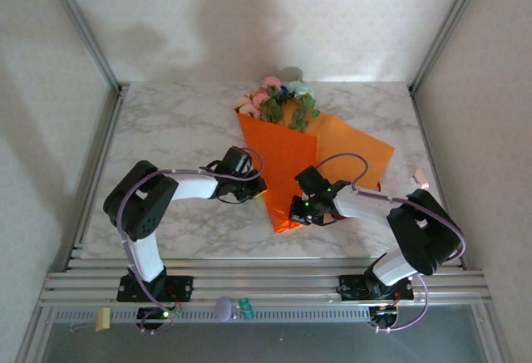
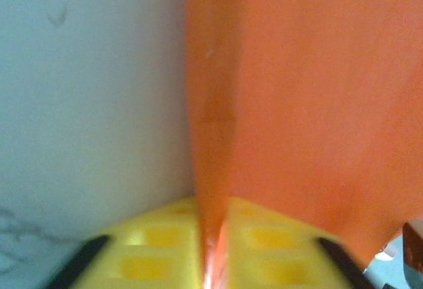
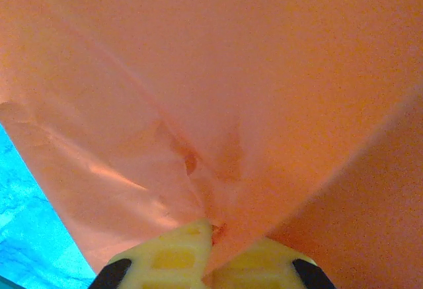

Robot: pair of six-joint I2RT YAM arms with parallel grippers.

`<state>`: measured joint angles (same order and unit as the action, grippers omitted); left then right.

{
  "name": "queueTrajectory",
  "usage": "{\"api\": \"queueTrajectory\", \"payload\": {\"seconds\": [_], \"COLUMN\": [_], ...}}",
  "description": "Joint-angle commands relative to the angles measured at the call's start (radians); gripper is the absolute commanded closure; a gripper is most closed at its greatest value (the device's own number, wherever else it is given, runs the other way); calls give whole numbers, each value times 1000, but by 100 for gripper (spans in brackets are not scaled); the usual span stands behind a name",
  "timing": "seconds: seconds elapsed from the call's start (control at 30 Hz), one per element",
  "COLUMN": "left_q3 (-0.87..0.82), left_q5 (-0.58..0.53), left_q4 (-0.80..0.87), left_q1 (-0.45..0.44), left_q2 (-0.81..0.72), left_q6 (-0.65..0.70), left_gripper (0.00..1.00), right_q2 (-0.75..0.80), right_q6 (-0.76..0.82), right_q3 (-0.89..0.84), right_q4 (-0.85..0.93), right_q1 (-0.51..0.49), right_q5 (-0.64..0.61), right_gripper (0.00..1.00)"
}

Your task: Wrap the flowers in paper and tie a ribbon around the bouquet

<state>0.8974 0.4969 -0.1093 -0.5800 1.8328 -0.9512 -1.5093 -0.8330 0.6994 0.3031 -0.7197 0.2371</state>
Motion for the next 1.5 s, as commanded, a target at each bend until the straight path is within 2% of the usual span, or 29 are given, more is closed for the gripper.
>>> {"api": "queueTrajectory", "payload": {"seconds": [0.0,0.1,0.13,0.17,0.2,0.27,0.3,0.33,0.4,0.53,0.6,0.67,0.7,0.73,0.77,0.8,0.9,0.93,0.97,1.0,1.1,1.17,1.2,1.23,1.3,1.37,1.4,1.43,1.47], "left_q3": [33,44,49,57,65,80,88,102,127,163,180,194,203,212,220,230,259,267,276,283,308,326,336,348,362,376,383,394,404], "left_q5": [-20,-21,-25,-31,-35,-36,-35,-33,-34,-33,-39,-43,-44,-43,-41,-41,-43,-43,-44,-42,-36,-35,-35,-35,-34,-35,-37,-41,-45], "left_q4": [-9,-3,0,7,11,6,1,-1,2,2,15,21,19,17,16,15,17,19,21,19,11,11,14,18,14,5,7,12,18], "left_q1": [27,39,44,47,52,67,72,78,92,112,122,130,134,139,143,148,166,173,179,183,197,206,211,216,224,232,237,243,248], "left_q2": [26,31,33,37,42,58,66,76,96,119,130,144,152,161,169,176,195,201,207,215,237,252,261,270,283,295,300,305,312], "left_q6": [34,42,45,50,54,58,58,63,72,81,87,92,95,98,100,101,107,106,108,110,112,112,112,112,111,106,106,106,105], "left_gripper": [100,100,96,79,73,70,72,79,99,100,74,70,71,79,93,100,98,83,75,75,98,95,82,78,98,100,96,77,66], "right_q2": [-34,-34,-34,-35,-35,-37,-38,-39,-40,-42,-42,-43,-45,-46,-48,-48,-49,-49,-49,-49,-49,-51,-51,-54,-55,-58,-58,-60,-60], "right_q6": [15,15,15,15,15,16,17,17,21,23,22,23,23,24,26,28,32,32,33,33,33,35,36,37,38,41,41,43,44], "right_q3": [-7,-6,-6,-5,-5,-3,-4,-2,-2,-1,1,2,4,6,7,8,12,12,12,12,12,12,14,15,17,19,20,21,21], "right_q4": [83,82,82,79,79,79,79,80,82,84,83,83,84,85,85,86,91,91,93,93,91,93,93,92,92,93,93,93,93], "right_q1": [6,8,8,8,8,8,8,9,9,9,10,11,11,12,12,14,16,17,18,19,20,22,22,23,23,24,24,25,25], "right_q5": [-10,-9,-9,-7,-5,-3,-4,-2,-2,1,2,3,5,5,6,6,9,9,10,10,14,15,17,19,20,22,22,24,24], "right_gripper": [100,100,100,100,100,100,100,100,100,100,100,100,100,100,100,100,100,100,100,100,100,100,100,100,100,100,100,100,100]}}
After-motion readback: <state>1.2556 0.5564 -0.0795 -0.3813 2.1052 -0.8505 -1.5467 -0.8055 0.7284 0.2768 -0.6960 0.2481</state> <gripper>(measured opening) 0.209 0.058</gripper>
